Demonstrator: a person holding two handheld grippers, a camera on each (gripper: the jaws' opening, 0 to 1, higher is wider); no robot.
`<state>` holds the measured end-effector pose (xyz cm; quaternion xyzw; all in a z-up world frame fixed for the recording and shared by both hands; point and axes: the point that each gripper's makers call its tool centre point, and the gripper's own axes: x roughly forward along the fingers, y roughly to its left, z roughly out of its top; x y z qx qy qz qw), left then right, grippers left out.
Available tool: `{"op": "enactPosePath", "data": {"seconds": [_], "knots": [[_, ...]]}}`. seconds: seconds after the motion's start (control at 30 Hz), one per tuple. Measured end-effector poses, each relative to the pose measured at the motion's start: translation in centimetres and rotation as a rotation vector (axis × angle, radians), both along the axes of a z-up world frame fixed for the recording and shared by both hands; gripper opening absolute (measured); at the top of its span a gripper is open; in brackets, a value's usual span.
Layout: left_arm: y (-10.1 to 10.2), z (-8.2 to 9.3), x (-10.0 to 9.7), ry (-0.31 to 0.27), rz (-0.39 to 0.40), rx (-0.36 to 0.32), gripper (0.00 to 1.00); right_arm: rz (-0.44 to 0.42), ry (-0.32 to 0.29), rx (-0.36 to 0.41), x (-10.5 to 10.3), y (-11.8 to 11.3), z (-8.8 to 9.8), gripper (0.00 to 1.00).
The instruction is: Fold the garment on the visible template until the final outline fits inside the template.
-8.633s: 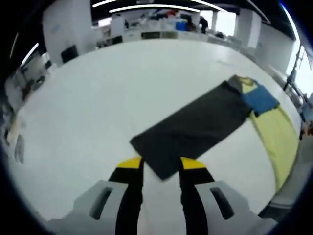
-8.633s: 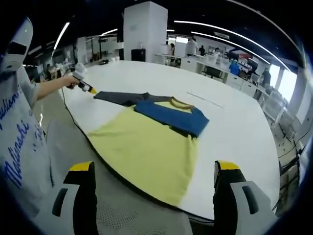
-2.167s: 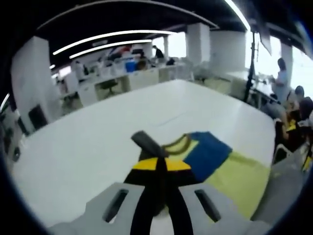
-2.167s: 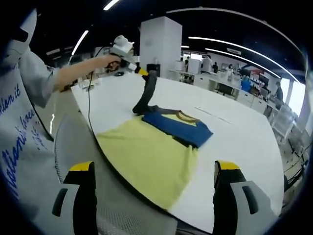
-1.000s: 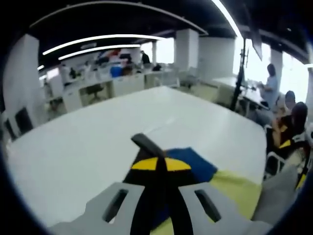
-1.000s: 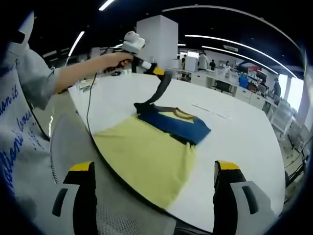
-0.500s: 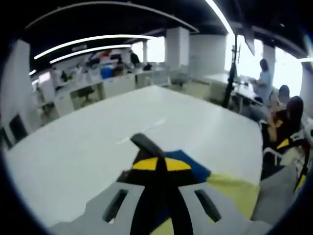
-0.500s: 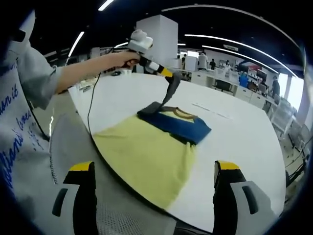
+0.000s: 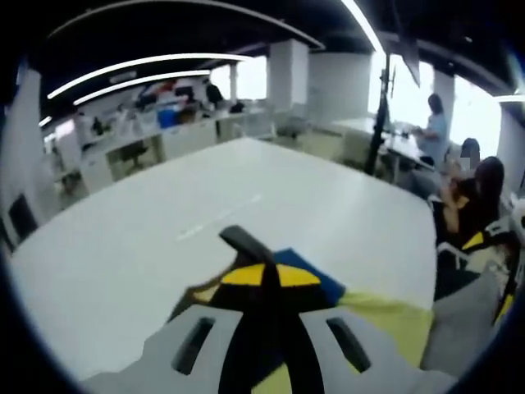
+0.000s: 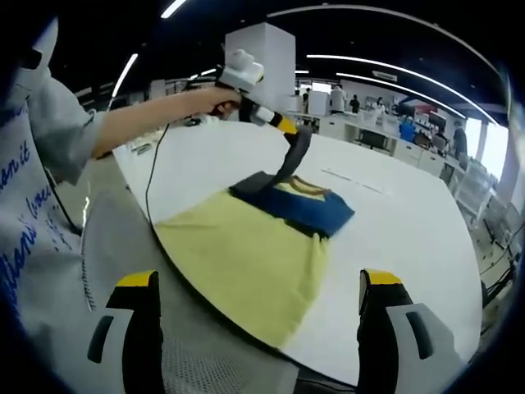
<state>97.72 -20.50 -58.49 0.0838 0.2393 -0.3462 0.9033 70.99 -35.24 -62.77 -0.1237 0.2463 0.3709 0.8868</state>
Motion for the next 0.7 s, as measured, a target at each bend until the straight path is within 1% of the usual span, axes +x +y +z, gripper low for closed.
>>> {"op": "enactPosePath", "data": {"seconds": [0.07,0.1,0.2,0.27,0.43,0.7], "knots": [[-0.2,-0.4,0.3,-0.005,-0.002,0.007,0.00,-0.004,0.002,0.000,0.1,-0.2,-0.1,1.00],[-0.5,-0.8,0.3,0.012,-0.010,0.014,0.00,-0.007,0.005,-0.001,0.1,-0.3,-0.2,1.00],[-0.5,-1.2,0.7,0.011,-0.019,0.028,0.00,-0.022,0.009,-0.005,0.1,-0.8,-0.4,1.00],[-1.0,-1.5,0.5,0.017,-0.026,0.020,0.00,-0.029,0.012,0.000,0.1,-0.9,-0.4,1.00],[-1.6,-2.4,0.5,0.030,-0.038,0.030,0.00,-0.031,0.017,0.011,0.0,-0.9,-0.5,1.00],[-2.5,-3.6,0.3,0.052,-0.057,0.030,0.00,-0.049,0.024,0.002,-0.1,-1.2,-0.7,1.00]]}}
